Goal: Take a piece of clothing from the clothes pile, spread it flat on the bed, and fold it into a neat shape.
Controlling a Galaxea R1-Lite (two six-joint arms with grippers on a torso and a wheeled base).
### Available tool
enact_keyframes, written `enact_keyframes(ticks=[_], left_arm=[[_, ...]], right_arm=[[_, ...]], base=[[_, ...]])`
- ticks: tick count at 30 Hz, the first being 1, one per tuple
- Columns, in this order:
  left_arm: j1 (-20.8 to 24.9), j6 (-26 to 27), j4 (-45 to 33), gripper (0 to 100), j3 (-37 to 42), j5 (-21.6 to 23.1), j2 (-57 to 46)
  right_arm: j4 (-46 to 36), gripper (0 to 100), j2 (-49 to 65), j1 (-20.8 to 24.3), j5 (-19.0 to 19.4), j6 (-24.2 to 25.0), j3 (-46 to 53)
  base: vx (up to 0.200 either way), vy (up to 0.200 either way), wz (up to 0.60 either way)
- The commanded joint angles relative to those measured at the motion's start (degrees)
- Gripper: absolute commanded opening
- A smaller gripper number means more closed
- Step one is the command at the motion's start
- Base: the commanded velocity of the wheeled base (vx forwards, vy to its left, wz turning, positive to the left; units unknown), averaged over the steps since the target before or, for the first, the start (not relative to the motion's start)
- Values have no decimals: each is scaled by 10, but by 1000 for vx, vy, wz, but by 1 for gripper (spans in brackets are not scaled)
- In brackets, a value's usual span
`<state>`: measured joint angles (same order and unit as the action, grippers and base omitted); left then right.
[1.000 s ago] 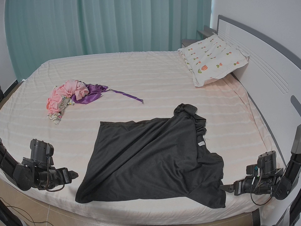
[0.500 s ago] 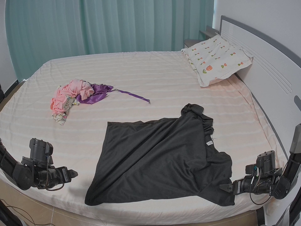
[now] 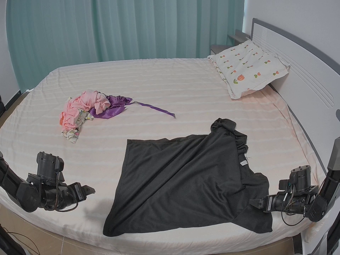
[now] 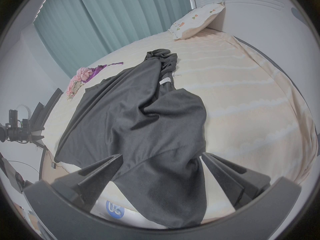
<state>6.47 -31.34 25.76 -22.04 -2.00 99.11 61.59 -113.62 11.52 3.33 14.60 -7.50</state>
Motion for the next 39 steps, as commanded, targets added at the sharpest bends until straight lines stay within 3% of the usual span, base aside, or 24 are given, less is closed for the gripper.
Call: enact_keyframes(ticks=[1,5,11,27,30,34,39], left_arm=[[2,-1,0,100,-2,1,11],[4,-22,3,100,-5,2,16],[12,-79,13,100,-27,9,34],[36,-98,17,100,-25,14,59],[45,-101,18,100,-25,13,62],[47,-104,18,100,-27,11,64],[49,-136,18,100,-39,9,67]], right_arm=[[0,100,4,-6,0,0,-9],[0,100,1,-7,1,4,-16],[0,100,-3,-5,-10,52,-38],[1,100,-22,-5,-15,74,-64],[0,100,-22,-3,-15,104,-76],[-1,100,-36,1,-47,151,-105],[0,100,-51,1,-73,168,-120]], base=[[200,0,0],[200,0,0],[0,0,0],[0,0,0],[0,0,0],[0,0,0],[0,0,0]])
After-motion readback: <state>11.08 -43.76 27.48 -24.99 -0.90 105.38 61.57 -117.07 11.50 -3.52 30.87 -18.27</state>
